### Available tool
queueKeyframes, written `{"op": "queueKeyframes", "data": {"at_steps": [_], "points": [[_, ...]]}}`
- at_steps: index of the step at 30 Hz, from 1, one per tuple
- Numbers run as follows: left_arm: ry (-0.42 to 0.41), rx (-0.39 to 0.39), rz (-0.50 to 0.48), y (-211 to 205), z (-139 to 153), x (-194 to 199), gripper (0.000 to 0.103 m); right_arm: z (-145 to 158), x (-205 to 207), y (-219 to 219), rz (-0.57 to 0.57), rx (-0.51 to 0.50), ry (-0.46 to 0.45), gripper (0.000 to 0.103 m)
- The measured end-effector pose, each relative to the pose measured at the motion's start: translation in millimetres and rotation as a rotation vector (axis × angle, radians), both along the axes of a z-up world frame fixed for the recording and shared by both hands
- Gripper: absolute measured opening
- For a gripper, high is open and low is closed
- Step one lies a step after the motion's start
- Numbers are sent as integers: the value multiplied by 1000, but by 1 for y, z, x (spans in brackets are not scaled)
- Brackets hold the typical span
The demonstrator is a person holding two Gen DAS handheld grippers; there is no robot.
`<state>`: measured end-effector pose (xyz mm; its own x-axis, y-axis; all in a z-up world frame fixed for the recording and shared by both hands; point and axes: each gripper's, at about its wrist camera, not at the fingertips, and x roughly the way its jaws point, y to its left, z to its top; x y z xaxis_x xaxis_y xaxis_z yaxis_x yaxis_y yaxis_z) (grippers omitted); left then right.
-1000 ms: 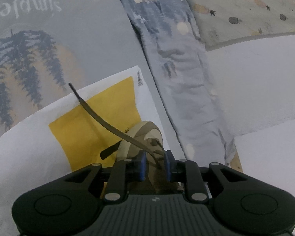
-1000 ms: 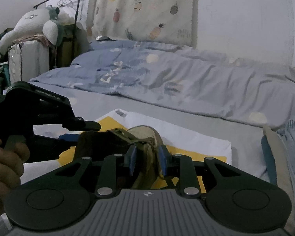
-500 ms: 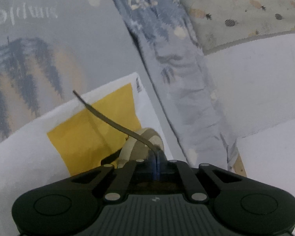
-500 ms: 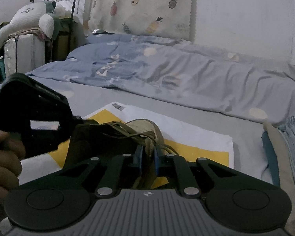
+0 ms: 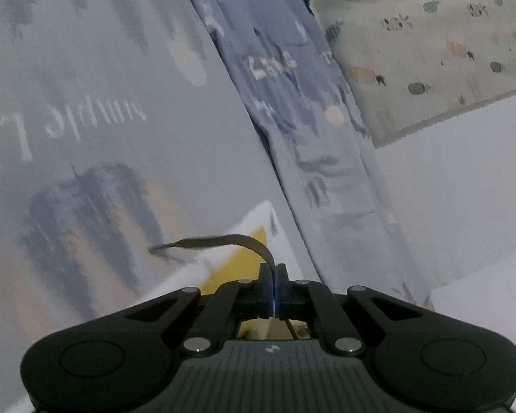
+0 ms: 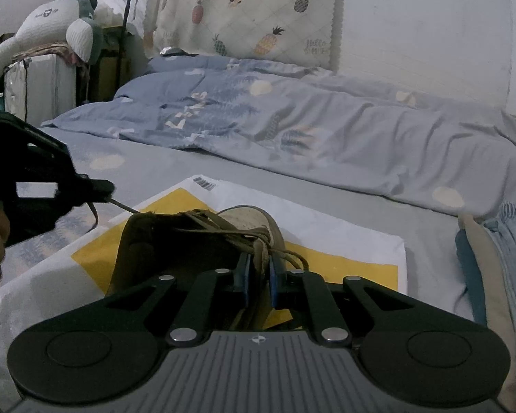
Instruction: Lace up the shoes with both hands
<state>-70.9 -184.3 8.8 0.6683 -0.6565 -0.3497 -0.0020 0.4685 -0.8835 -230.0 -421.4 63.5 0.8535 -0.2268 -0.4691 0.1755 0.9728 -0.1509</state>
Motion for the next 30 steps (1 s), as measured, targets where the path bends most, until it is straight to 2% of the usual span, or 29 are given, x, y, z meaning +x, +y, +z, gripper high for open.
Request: {"op": "queueKeyframes", "data": {"at_steps": [19,30], "points": [[-25,83,106,37,11,0,0,1,0,-3,6,-3,8,9],[-45,106,156,51,18,-3,0,0,3,-2,8,-12,13,9]]}}
